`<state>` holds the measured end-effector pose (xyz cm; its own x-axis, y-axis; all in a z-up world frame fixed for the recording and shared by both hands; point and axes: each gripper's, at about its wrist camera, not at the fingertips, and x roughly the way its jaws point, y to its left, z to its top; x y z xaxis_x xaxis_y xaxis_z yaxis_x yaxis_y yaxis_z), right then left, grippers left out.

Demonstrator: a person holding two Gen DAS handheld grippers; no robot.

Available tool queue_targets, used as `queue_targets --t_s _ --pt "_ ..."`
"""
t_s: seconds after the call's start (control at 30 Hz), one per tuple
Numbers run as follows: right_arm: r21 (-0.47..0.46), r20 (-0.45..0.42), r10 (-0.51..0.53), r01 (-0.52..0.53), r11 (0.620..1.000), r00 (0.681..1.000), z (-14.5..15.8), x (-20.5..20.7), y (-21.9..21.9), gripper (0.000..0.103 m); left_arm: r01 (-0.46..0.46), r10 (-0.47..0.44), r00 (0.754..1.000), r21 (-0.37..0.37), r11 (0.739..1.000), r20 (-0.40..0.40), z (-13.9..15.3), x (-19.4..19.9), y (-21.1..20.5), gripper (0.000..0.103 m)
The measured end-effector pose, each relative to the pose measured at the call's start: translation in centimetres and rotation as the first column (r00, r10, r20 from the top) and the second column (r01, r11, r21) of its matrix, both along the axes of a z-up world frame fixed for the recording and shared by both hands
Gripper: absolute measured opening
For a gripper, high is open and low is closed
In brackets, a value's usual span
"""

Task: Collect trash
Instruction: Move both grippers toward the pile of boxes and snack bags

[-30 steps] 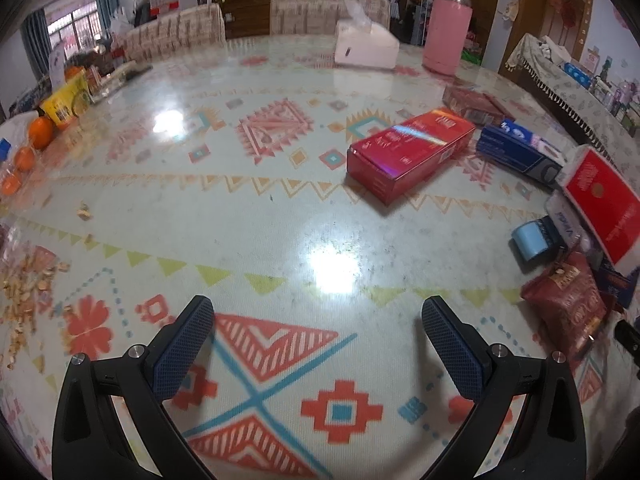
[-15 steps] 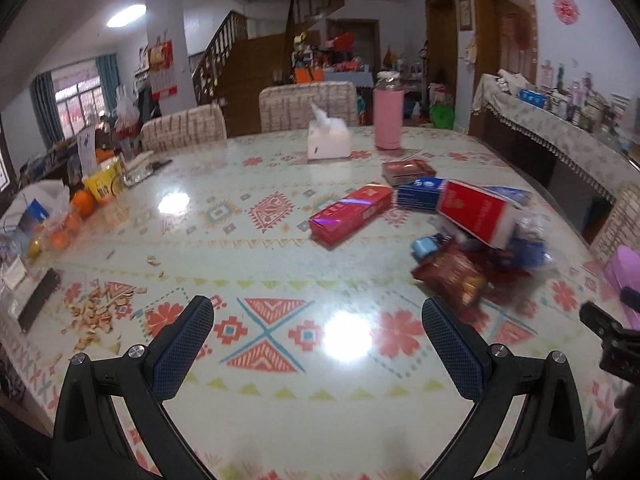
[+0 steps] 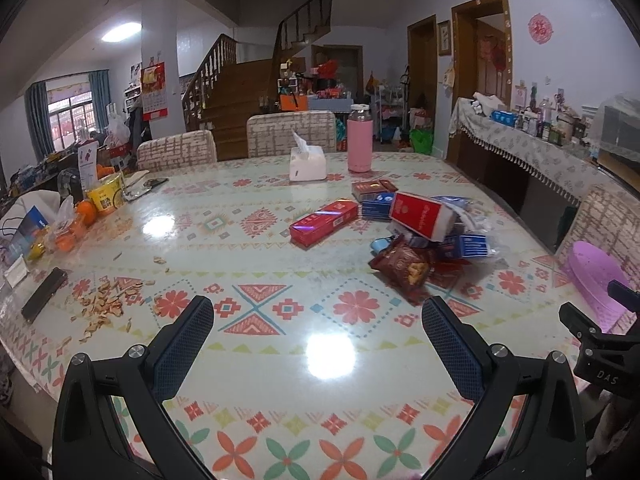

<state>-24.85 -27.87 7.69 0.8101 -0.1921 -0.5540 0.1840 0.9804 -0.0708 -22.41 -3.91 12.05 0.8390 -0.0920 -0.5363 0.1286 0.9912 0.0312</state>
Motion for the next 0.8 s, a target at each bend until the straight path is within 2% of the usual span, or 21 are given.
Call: queue_targets --t_s 0.17,0.4,0.8 --pt "0.008 -0.011 -0.025 0.025 1.000 1.000 0.4 -1.4 0.3 0.103 0.030 -0.030 0.999 0.003 1.000 0.022 0.7 -2.4 -0.3 0.103" --pt "-0.032 -0.015 -0.068 0.068 0.997 0.998 0.9 -3.3 1.1 0.103 0.056 -0.056 0.997 -0.007 0.998 0.051 1.2 -5.4 -0.7 0.103" --pt "-0.077 0.021 -0.084 0.085 0.993 0.996 1.3 -5.9 1.9 0.103 0.120 -0.120 0.992 -0.006 0.993 0.037 0.5 -7.4 -2.8 0.103"
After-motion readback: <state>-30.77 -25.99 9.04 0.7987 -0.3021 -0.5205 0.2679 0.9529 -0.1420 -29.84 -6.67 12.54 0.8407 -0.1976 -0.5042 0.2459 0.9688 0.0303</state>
